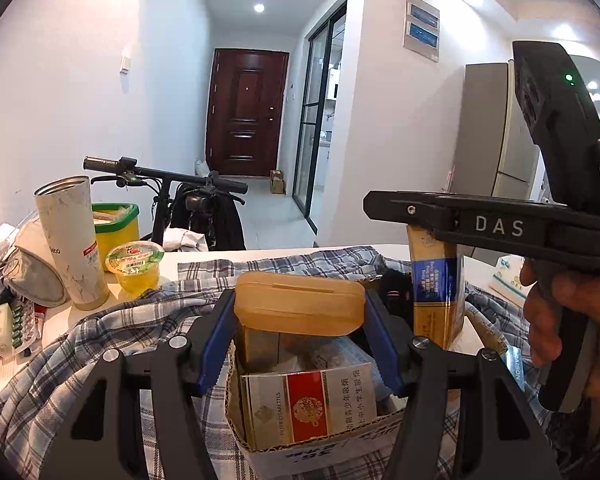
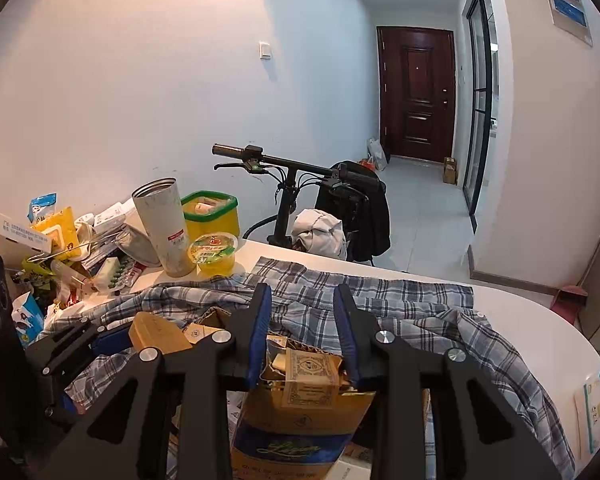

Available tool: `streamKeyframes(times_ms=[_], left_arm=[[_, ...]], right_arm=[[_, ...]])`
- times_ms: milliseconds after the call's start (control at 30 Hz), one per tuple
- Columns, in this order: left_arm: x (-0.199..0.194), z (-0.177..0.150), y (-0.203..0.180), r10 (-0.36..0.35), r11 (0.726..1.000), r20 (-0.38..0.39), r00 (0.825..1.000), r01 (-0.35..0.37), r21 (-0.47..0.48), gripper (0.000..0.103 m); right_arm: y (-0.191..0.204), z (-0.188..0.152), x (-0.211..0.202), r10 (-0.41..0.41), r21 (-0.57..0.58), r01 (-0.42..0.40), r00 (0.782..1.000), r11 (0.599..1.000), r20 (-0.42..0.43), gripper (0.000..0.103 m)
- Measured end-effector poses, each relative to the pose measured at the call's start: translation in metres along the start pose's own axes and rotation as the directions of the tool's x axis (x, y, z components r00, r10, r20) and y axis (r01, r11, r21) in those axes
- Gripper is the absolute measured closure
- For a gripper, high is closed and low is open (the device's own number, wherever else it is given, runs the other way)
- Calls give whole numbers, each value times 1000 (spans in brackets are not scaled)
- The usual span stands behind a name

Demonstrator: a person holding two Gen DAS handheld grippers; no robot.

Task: Organize objects
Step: 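Lower the amber case into the box with the left gripper while the right carries the Liqun pack, then lower the gold Liqun pack into the box and open the right gripper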

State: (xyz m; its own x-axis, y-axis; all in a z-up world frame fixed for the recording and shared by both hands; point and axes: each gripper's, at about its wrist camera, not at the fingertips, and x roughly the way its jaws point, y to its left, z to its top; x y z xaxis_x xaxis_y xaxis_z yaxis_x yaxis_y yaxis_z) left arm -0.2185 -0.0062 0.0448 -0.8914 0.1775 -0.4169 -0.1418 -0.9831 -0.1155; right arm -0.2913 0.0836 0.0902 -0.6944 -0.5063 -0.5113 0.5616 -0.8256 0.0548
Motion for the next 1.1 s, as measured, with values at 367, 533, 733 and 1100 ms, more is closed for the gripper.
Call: streamKeyframes(times_ms=[367,533,733,1100], left_arm=[[0,0,4,-2,1000,0,1000,2,-22,39],[-1,1,4,-2,1000,2,1000,2,-24,39],[-2,2,6,-5,999,8,1000,6,-36,39],[-2,5,7,-12,999,12,1000,12,-43,39]], right_arm=[[4,-2,4,-2,-13,2,1000,1000,-17,72],[9,-5,14,-13,-18,12,998,1000,-58,63],[10,-8,13,-55,-11,54,996,998,-69,28],[-7,9,-71,-62,83,50,986,995,152,0]])
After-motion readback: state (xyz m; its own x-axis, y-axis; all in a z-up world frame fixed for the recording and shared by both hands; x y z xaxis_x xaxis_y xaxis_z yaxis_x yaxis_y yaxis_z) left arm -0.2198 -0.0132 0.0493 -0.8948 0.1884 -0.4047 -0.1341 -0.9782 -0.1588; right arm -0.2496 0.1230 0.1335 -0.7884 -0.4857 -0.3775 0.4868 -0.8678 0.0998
